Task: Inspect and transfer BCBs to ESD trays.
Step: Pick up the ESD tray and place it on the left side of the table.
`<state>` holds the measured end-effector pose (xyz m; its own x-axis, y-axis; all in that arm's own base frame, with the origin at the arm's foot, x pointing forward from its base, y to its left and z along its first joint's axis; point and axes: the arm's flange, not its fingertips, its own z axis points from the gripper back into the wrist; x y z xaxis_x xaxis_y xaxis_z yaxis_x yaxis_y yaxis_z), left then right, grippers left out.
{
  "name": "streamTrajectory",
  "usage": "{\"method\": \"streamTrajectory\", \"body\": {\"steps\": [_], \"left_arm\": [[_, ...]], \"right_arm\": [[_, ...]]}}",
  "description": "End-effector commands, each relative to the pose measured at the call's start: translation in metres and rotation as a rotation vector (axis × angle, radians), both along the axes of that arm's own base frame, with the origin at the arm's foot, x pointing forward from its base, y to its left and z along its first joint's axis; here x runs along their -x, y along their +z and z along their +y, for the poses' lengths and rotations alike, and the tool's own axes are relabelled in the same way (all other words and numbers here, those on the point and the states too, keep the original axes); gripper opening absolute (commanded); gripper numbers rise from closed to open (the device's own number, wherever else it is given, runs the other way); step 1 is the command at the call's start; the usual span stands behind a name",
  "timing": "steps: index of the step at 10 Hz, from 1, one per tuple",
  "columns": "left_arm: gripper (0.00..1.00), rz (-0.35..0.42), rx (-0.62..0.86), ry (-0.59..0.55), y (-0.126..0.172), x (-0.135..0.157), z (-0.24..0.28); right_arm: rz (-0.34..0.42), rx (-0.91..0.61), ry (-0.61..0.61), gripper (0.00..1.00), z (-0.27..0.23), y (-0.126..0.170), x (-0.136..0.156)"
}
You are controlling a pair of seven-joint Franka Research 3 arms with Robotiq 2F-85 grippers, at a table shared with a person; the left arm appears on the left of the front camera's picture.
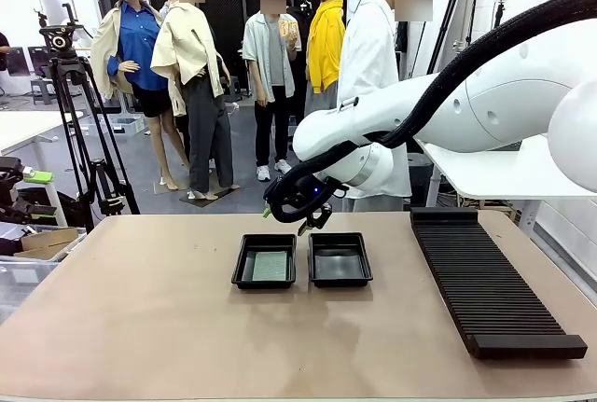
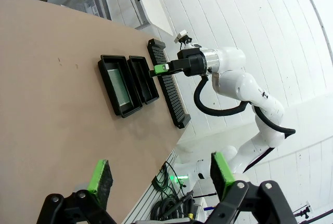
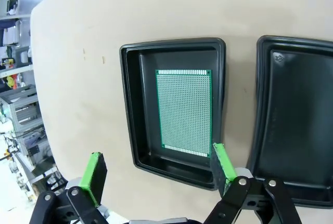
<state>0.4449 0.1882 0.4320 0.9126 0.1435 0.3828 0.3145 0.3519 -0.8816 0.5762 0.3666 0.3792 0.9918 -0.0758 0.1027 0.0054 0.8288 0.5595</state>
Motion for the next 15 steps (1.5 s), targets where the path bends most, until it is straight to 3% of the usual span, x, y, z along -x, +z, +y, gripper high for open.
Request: {"method": "streamTrajectory", "body": {"steps": [1,7,10,15], "left_arm": [[1.0,0.005,0.0,0.01,0.002,0.002,-0.001],[1.0,0.005,0.0,0.01,0.002,0.002,-0.001],[1.0,0.005,0.0,0.01,0.002,0.002,-0.001],[1.0,0.005,0.0,0.01,0.002,0.002,-0.001]], "right_arm": [[0.007,-0.011,-0.011,1.0,-0.001,0.0,-0.001],[0.012,-0.027,-0.002,1.0,-0.014,0.006,0.0],[0.043,-0.134,-0.019,1.0,-0.078,0.032,-0.004],[0.109,-0.338,-0.079,1.0,-0.215,0.039,-0.024]]}}
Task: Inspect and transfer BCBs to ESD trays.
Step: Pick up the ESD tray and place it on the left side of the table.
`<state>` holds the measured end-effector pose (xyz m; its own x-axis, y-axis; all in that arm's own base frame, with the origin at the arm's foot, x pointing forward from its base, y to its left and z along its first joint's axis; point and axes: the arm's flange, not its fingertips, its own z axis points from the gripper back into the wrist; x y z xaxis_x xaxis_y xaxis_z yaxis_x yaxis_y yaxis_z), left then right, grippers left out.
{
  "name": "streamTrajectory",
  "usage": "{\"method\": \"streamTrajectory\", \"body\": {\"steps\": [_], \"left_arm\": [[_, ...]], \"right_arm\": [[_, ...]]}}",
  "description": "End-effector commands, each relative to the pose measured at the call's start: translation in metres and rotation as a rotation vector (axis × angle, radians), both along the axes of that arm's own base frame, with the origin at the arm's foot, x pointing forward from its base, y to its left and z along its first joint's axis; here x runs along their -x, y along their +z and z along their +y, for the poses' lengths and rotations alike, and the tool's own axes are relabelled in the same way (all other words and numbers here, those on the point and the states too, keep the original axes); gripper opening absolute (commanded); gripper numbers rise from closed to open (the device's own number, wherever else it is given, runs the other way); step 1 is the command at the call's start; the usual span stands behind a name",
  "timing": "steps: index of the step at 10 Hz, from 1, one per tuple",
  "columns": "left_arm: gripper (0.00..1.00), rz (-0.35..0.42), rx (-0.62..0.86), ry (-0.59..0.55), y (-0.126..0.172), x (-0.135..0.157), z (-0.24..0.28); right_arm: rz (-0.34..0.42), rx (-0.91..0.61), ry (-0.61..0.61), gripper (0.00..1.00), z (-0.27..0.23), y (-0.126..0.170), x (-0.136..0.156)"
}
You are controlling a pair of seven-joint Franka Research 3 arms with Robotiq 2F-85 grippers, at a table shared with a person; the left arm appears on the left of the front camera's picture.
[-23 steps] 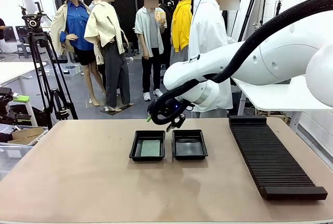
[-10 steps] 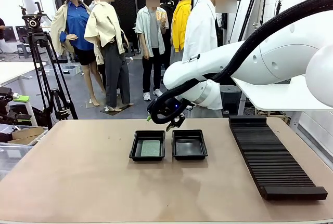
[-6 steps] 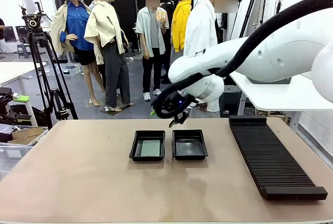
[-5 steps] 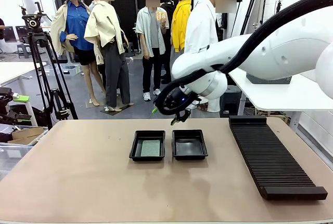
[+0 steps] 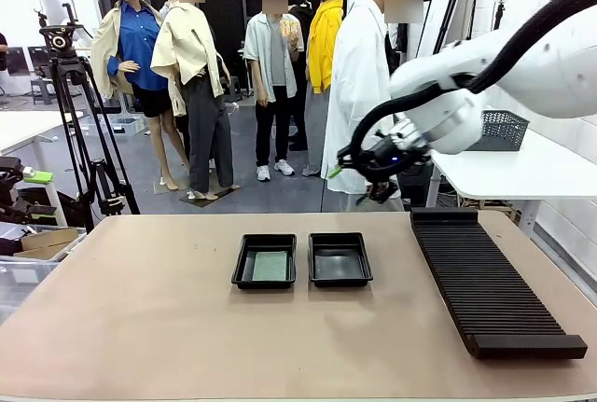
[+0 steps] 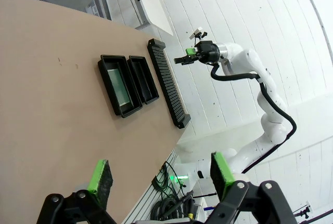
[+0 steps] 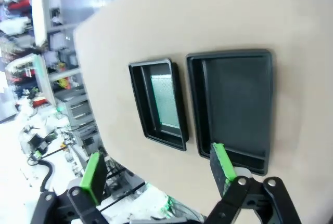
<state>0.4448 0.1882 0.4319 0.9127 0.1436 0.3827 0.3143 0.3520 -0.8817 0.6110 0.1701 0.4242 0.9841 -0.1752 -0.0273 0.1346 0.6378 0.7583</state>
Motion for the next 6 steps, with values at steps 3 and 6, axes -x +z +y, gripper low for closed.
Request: {"method": "streamTrajectory", "body": {"steps": [3,6], "left_arm": [[1.0,0.011,-0.035,-0.017,0.005,-0.004,-0.016],[1.0,0.032,-0.075,-0.035,0.018,-0.007,-0.052]], "right_arm": [[0.031,-0.207,-0.004,1.0,-0.089,-0.009,0.013],[0.019,-0.289,0.002,1.0,-0.137,-0.017,0.016]]}}
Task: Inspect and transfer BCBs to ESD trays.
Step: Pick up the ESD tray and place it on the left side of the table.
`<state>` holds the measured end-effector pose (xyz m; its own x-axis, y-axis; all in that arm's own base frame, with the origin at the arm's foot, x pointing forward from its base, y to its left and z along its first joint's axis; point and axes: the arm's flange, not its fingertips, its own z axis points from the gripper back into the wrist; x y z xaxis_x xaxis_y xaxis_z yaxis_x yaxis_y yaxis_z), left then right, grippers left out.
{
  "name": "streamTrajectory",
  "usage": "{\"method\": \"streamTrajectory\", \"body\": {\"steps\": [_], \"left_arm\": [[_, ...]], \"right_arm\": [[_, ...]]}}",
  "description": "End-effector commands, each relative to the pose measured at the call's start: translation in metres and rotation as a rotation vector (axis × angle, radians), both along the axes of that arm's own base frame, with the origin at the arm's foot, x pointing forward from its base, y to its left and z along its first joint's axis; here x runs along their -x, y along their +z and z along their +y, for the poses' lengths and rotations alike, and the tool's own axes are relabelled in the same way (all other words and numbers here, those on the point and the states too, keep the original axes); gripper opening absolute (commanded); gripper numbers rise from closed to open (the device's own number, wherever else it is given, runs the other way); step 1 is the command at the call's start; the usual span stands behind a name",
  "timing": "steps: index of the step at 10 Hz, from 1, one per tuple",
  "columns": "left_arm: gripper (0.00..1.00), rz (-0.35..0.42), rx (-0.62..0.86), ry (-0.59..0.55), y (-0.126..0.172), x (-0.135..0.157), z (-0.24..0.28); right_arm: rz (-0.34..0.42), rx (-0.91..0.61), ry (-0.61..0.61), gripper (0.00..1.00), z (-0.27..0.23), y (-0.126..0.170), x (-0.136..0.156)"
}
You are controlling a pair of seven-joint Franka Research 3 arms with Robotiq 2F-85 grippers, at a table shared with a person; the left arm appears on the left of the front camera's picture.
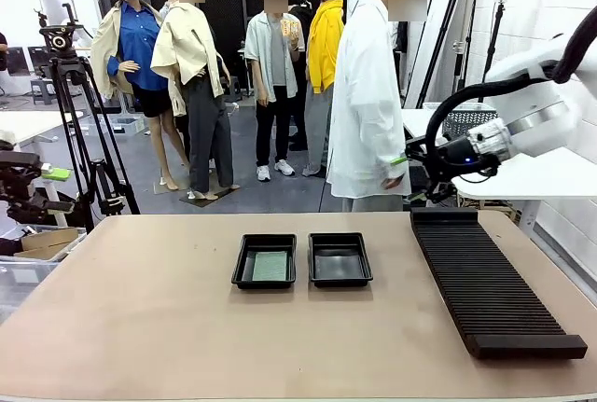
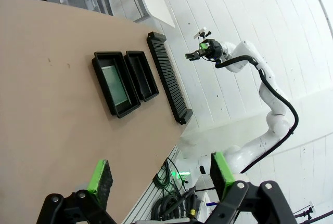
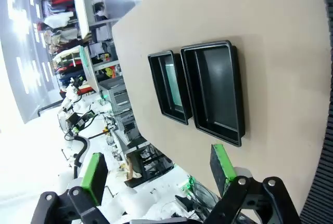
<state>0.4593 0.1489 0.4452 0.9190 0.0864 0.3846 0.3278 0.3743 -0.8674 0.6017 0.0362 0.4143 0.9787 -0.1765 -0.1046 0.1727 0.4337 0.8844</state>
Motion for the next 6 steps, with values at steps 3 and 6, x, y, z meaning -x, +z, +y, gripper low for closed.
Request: {"method": "streamTrajectory", "body": {"steps": [3,6], "left_arm": [[1.0,0.06,-0.096,-0.049,0.02,0.015,-0.063],[1.0,0.039,-0.232,-0.1,0.032,0.03,-0.128]], "right_arm": [[-0.098,-0.103,0.091,1.0,-0.047,-0.027,0.011],[-0.1,-0.162,0.077,1.0,-0.073,-0.039,0.008]]}}
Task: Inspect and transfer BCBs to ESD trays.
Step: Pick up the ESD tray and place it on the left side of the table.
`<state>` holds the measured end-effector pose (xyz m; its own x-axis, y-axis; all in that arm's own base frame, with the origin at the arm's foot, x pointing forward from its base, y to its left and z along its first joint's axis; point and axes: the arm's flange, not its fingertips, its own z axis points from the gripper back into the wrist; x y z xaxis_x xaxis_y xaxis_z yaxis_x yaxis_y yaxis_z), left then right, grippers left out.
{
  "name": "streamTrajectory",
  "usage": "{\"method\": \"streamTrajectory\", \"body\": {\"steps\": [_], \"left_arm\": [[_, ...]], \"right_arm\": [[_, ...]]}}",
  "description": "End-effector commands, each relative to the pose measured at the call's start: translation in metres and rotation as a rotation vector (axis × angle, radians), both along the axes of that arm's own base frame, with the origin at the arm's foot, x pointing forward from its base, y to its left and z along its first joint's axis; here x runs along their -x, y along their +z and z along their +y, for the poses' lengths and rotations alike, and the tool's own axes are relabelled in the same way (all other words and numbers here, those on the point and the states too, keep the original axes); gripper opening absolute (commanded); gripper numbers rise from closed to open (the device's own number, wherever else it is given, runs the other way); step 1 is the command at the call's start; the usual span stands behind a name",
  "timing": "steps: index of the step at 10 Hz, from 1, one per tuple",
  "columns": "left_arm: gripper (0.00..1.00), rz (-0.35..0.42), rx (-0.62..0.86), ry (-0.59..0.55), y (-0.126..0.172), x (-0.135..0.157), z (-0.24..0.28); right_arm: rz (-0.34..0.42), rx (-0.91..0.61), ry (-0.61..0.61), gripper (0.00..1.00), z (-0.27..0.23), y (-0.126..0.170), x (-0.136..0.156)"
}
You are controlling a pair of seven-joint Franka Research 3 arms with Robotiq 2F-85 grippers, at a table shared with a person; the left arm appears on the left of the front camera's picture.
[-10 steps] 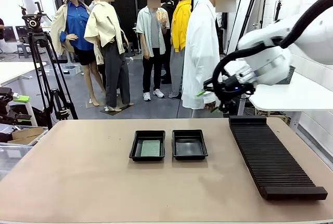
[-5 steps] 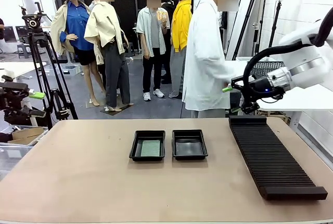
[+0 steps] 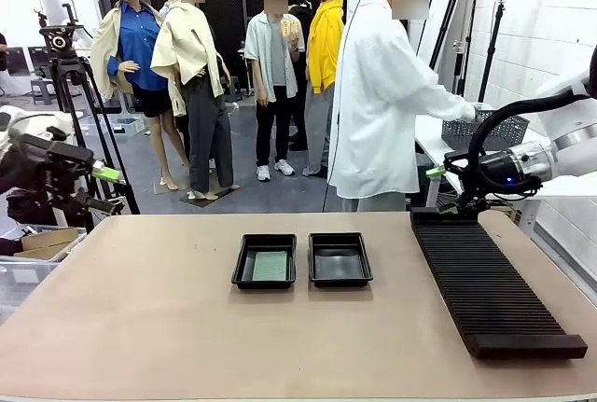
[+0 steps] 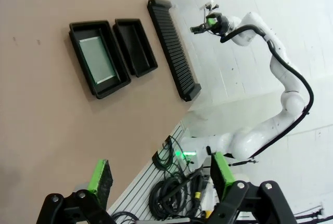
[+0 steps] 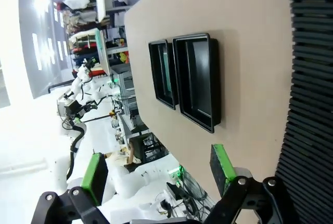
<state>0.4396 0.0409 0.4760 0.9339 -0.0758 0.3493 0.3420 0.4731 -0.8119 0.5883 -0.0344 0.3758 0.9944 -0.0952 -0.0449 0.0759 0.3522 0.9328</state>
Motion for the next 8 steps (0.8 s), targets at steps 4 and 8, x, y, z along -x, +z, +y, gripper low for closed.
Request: {"method": "streamTrajectory", "body": {"steps": [4,8], "left_arm": [[1.0,0.017,-0.321,0.033,0.003,0.015,-0.1],[1.0,0.079,-0.499,0.036,-0.008,-0.026,-0.162]], "right_arm": [[-0.097,-0.164,0.098,1.0,-0.024,-0.007,-0.003],[-0.18,-0.152,0.191,1.0,-0.03,-0.009,0.019]]}}
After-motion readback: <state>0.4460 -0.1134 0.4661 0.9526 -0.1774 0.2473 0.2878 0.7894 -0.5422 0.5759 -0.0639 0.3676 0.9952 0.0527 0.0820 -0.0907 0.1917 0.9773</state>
